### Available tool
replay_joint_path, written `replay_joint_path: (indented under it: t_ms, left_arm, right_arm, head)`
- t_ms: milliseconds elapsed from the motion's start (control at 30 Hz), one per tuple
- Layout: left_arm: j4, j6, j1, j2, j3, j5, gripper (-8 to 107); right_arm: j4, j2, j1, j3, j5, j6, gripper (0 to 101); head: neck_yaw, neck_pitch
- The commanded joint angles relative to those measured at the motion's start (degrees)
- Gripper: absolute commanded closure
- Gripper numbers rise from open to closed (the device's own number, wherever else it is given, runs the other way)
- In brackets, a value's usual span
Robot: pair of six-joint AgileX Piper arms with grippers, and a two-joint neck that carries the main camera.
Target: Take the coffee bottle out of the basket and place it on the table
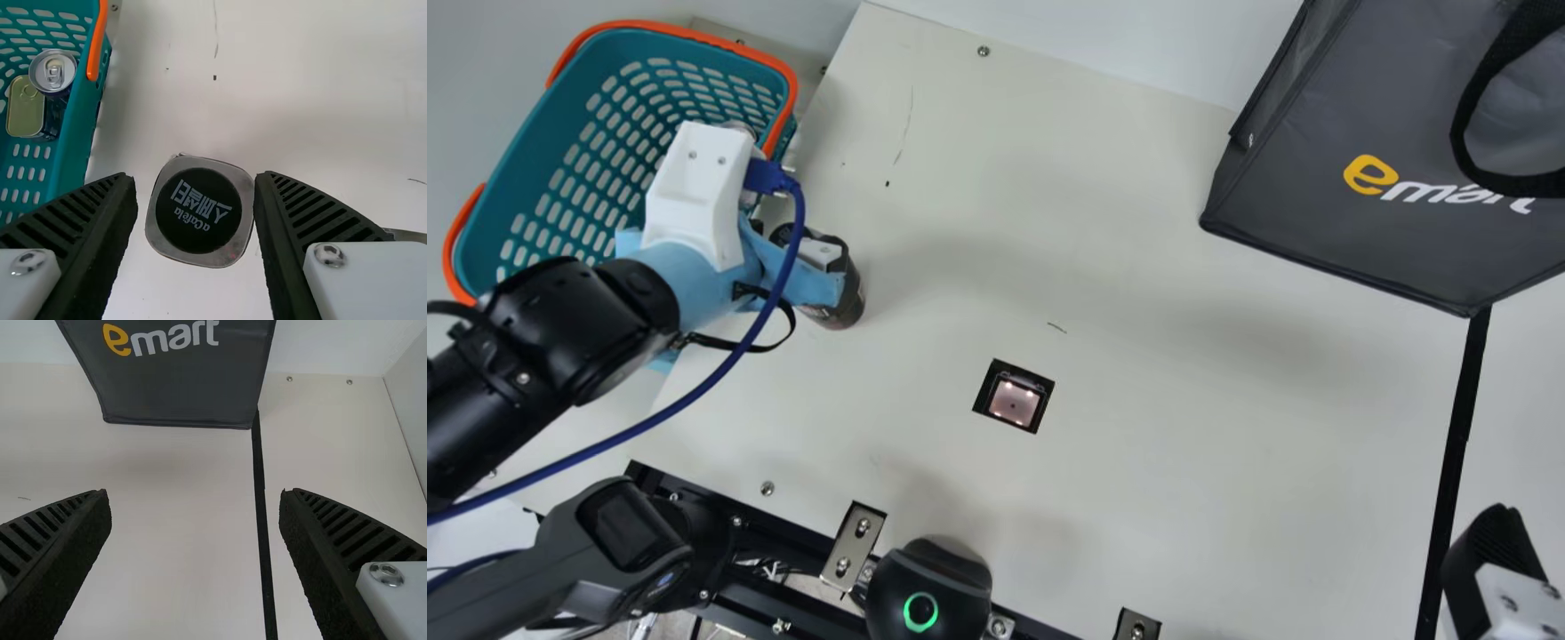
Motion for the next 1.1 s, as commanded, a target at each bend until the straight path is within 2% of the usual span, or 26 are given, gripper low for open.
replay_joint_path:
  t_ms: [0,133,1067]
  left_arm:
    - [0.0,0.3,0.1,-0.1,-0.6,0.3,20]
    - [-0.2,1.2,0.4,-0.4,-2.0,0.9,9]
    - [-2.8,9.0,5.0,-3.0,-11.3,3.8,9]
  right_arm:
    - [0.0,0.0,0.0,0.0,0.0,0.0,10]
    - [0.0,0.0,0.0,0.0,0.0,0.0,10]
    - [0.0,0.0,0.0,0.0,0.0,0.0,10]
  head:
    - [0.1,-1.5]
    - [0.1,-1.5]
    - [0.1,-1.5]
